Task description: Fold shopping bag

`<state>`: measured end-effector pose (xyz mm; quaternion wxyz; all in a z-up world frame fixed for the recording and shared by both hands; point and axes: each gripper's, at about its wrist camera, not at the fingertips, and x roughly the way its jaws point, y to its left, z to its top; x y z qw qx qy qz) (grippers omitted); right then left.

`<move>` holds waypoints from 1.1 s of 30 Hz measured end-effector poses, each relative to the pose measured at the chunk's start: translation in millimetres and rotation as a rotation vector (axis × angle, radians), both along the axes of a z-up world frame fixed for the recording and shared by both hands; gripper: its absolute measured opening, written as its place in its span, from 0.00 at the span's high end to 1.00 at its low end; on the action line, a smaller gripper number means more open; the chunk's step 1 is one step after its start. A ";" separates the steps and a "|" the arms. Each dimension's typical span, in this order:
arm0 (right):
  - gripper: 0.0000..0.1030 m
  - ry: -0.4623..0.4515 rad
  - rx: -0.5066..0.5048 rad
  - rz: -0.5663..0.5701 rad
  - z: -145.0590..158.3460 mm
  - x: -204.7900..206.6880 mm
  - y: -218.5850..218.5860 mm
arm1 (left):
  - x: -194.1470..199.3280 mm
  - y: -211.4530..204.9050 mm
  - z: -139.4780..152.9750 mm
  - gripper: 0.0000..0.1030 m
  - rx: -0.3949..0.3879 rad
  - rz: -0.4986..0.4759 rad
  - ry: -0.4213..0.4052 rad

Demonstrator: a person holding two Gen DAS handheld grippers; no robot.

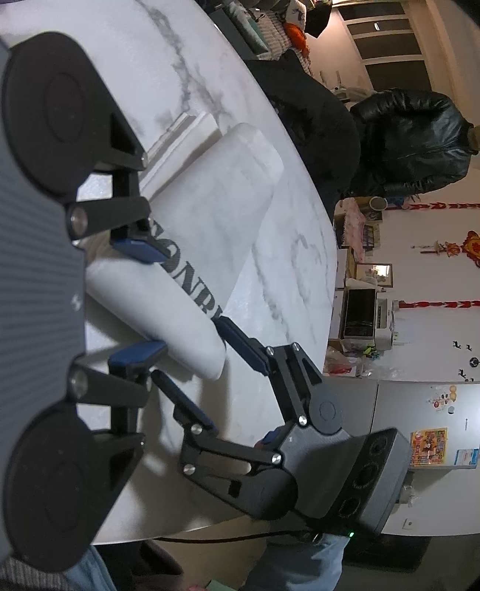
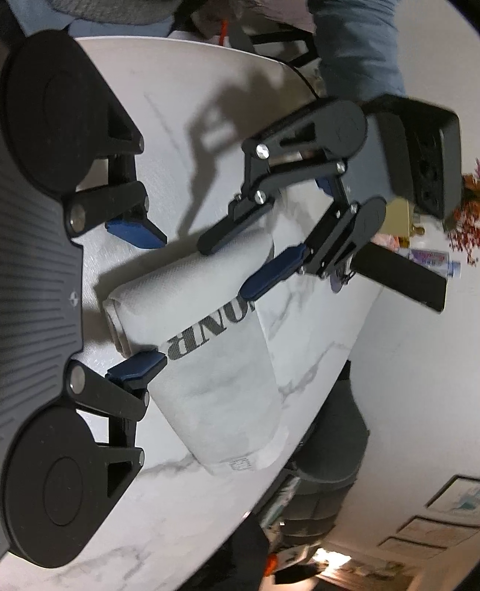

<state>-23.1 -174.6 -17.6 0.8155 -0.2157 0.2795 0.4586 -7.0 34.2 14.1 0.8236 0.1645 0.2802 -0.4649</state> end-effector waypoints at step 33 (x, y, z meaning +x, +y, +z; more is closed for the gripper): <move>0.41 -0.154 0.064 0.094 -1.1 -28.2 -14.8 | 16.8 6.8 4.0 0.56 -0.032 -0.012 0.130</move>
